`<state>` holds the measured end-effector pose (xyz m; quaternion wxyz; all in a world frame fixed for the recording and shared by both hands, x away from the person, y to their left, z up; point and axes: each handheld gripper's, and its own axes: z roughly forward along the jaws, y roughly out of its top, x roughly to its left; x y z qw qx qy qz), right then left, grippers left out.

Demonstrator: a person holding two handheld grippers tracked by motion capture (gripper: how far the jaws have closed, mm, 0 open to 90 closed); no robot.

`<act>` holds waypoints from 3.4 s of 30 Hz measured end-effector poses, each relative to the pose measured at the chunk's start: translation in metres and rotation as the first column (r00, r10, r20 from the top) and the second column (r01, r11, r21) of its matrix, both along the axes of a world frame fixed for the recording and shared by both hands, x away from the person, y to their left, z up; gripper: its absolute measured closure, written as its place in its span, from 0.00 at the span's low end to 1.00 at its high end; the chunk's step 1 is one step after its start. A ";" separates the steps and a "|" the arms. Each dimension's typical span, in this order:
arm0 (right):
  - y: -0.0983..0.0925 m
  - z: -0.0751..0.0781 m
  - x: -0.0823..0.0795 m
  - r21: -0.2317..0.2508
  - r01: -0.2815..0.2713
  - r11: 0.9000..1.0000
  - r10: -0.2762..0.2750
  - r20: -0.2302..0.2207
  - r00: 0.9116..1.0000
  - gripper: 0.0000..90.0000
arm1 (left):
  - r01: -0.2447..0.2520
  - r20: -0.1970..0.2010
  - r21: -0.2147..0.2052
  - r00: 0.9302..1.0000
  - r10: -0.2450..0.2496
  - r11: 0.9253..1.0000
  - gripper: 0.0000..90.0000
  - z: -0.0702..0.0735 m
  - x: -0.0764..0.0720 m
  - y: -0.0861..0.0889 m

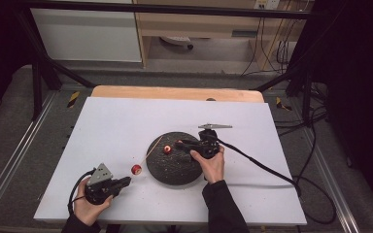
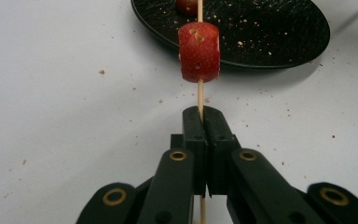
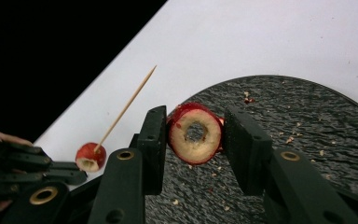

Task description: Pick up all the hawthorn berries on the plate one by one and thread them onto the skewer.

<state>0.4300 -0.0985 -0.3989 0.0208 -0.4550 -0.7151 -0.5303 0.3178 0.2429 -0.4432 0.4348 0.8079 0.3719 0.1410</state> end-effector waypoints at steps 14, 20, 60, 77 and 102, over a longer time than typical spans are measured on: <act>-0.003 -0.013 -0.014 0.220 0.143 0.965 -0.151 0.022 0.988 0.68 | -0.004 0.010 -0.008 1.000 0.005 1.000 0.98 0.001 -0.002 -0.002; -0.003 -0.016 -0.015 0.277 0.184 0.943 -0.199 0.028 0.980 0.68 | -0.005 0.017 -0.017 1.000 0.005 1.000 0.98 0.001 -0.003 -0.003; -0.017 0.008 -0.001 0.535 0.248 0.808 -0.344 0.085 0.935 0.68 | -0.015 0.054 -0.137 0.998 0.022 0.990 0.98 0.015 -0.002 -0.062; -0.022 0.008 -0.002 0.587 0.258 0.768 -0.368 0.073 0.927 0.68 | 0.008 0.064 -0.152 0.998 0.001 0.988 0.98 0.018 0.000 -0.083; -0.019 0.004 -0.004 0.605 0.261 0.752 -0.377 0.069 0.924 0.68 | -0.036 0.046 -0.192 0.998 0.045 0.981 0.98 0.018 0.003 -0.096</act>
